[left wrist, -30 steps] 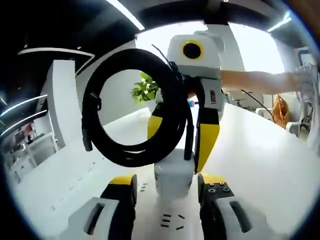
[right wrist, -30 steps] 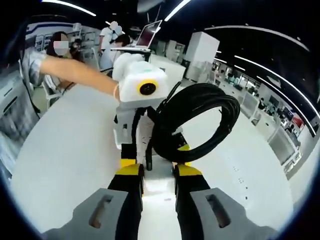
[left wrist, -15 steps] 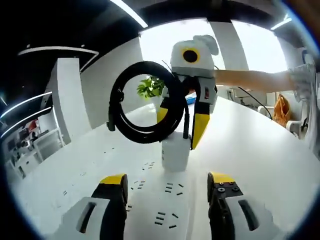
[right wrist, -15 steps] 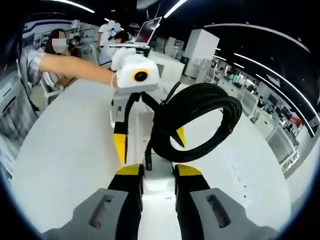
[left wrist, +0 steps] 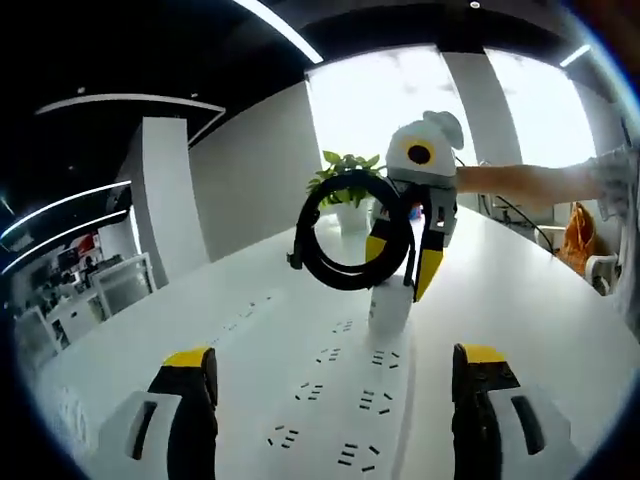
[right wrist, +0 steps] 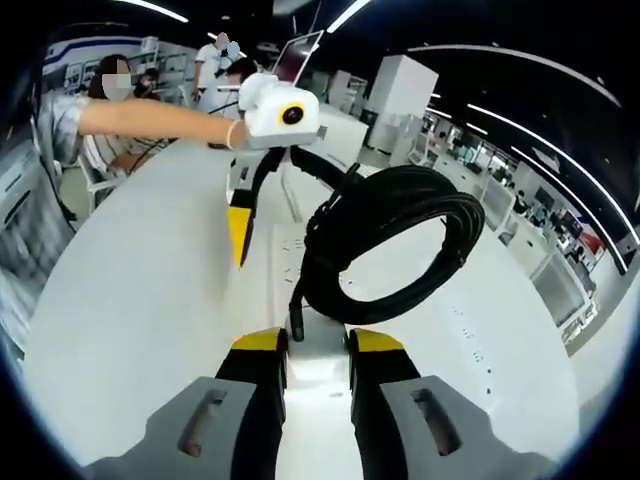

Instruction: Straighten the power strip on the desk, plug the charger into it

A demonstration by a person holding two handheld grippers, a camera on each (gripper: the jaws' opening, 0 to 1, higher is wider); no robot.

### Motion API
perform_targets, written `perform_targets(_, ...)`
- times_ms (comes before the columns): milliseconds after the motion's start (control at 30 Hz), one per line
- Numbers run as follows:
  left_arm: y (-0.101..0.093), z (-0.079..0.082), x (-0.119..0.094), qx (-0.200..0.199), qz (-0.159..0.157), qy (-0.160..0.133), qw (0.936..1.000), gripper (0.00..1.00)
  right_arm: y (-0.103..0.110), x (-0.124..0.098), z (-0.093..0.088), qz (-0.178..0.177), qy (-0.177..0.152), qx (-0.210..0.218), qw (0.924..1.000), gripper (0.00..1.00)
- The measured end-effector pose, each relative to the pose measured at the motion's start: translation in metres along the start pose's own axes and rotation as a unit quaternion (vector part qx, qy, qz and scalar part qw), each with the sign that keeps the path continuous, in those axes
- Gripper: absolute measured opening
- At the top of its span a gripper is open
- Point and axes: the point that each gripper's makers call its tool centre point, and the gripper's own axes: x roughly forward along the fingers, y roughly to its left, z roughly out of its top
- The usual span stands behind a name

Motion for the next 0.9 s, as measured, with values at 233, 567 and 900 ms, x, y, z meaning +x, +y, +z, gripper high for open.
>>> perform_targets(233, 0.0, -0.017, -0.007, 0.015, -0.007, 0.046, 0.9988, 0.99, 0.003, 0.0, 0.0, 0.0, 0.004, 0.0, 1.0, 0.22)
perform_targets(567, 0.006, -0.031, -0.012, 0.03, -0.025, 0.14, 0.9894, 0.99, -0.001, 0.0, 0.0, 0.001, 0.002, 0.005, 1.0, 0.22)
perform_targets(900, 0.007, -0.049, -0.012, 0.056, -0.052, 0.254, 0.9642, 0.95, -0.008, 0.0, -0.001, 0.0, 0.001, 0.014, 0.9999, 0.23)
